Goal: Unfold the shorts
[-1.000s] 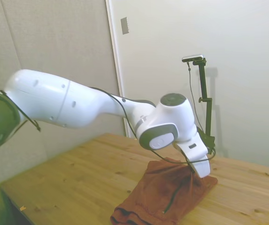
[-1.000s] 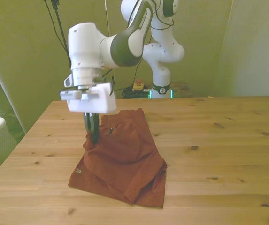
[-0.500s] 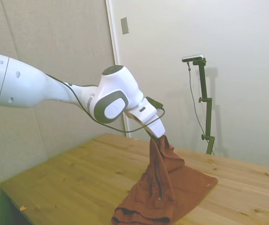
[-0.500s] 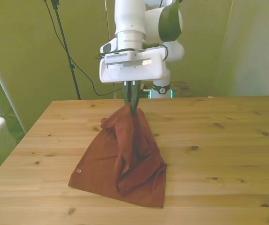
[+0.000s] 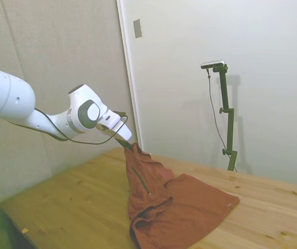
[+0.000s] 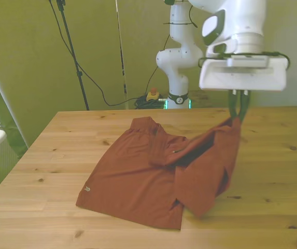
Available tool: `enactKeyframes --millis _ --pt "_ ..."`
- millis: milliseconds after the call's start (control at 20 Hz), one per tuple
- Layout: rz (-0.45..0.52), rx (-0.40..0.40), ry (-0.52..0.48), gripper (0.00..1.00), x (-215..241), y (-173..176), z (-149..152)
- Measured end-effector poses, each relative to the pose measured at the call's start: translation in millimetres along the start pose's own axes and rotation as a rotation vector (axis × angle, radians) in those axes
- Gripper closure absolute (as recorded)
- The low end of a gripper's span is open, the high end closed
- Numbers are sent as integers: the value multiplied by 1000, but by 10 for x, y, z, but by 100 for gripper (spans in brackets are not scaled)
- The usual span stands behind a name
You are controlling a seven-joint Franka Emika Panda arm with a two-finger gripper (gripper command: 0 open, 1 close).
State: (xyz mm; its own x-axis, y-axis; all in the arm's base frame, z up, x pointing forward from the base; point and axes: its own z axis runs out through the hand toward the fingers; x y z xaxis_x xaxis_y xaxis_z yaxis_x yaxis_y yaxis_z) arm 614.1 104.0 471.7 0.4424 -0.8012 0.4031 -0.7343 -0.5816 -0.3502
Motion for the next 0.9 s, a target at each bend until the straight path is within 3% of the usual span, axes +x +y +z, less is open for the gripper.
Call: enactKeyframes --millis 200,400,650,900 --pt "-52 -72 -36 0 -246 -263 454" --pt "-126 -103 -76 0 -380 -409 645" --pt "-187 -118 -125 0 -451 -461 581" --pt "-160 -136 -115 0 8 -233 103"
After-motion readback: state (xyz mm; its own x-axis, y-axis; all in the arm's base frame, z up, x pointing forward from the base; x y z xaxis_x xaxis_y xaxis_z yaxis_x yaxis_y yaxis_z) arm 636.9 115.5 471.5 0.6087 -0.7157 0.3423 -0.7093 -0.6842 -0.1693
